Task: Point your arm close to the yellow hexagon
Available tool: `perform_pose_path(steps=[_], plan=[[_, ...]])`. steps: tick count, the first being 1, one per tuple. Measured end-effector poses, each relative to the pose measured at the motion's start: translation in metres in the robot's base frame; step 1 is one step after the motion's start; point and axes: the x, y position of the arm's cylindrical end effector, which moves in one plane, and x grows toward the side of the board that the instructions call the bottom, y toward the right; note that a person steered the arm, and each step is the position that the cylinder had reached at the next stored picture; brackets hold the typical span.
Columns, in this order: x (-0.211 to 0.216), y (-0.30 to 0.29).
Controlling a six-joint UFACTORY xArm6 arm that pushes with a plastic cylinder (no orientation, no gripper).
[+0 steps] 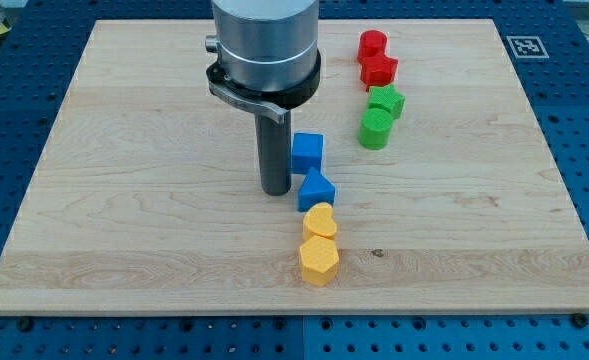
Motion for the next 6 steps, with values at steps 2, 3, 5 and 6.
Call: perform_pose_path(steps=[2,3,5,6], plan=[[0.001,0.0],[0.002,0.0],[0.062,0.0],[0.097,0.0]])
